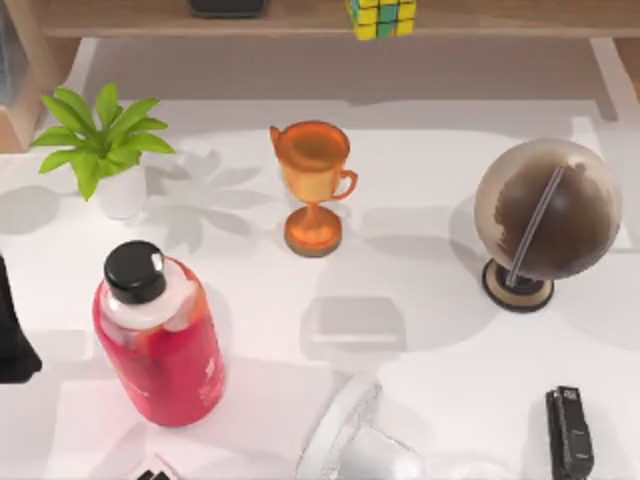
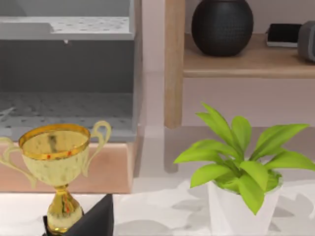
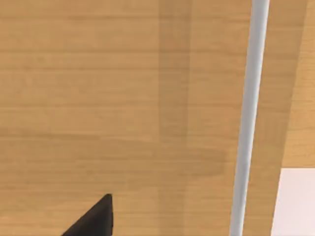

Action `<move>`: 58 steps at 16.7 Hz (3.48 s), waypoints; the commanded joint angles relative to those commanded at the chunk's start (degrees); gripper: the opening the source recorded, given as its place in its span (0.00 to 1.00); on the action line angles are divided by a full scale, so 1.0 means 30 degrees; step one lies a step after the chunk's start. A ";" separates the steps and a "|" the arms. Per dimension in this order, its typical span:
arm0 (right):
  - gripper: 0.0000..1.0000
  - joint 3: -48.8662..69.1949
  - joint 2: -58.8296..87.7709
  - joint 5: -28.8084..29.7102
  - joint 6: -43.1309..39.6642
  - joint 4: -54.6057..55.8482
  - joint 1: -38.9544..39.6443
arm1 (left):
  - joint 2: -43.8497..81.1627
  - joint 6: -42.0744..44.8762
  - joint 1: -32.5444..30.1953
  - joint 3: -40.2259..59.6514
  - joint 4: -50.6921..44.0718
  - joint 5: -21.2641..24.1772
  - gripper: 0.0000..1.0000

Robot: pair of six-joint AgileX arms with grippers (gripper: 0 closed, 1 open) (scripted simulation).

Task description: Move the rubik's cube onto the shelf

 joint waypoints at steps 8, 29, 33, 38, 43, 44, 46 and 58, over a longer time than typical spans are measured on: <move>1.00 0.1502 0.0481 0.1128 -0.0023 -0.1052 0.1121 | 0.0000 0.0000 0.0000 0.0000 0.0000 0.0000 1.00; 0.00 0.1502 0.0481 0.1128 -0.0023 -0.1052 0.1121 | 0.0000 0.0000 0.0000 0.0000 0.0000 0.0000 1.00; 0.00 0.1485 0.0522 0.1140 0.0011 -0.1095 0.1087 | 0.0000 0.0000 0.0000 0.0000 0.0000 0.0000 1.00; 0.00 0.3196 0.1368 0.2045 -0.0024 -0.2362 0.2118 | 0.0000 0.0000 0.0000 0.0000 0.0000 0.0000 1.00; 0.00 0.5677 0.2099 0.3392 -0.0022 -0.3762 0.3317 | 0.0000 0.0000 0.0000 0.0000 0.0000 0.0000 1.00; 0.00 0.5692 0.2097 0.3401 -0.0018 -0.3773 0.3326 | 0.0000 0.0000 0.0000 0.0000 0.0000 0.0000 1.00; 0.00 0.5590 0.2041 0.3366 0.0016 -0.3777 0.3244 | 0.0000 0.0000 0.0000 0.0000 0.0000 0.0000 1.00; 0.00 1.0349 0.4053 0.5021 -0.0006 -0.6555 0.4874 | 0.0000 0.0000 0.0000 0.0000 0.0000 0.0000 1.00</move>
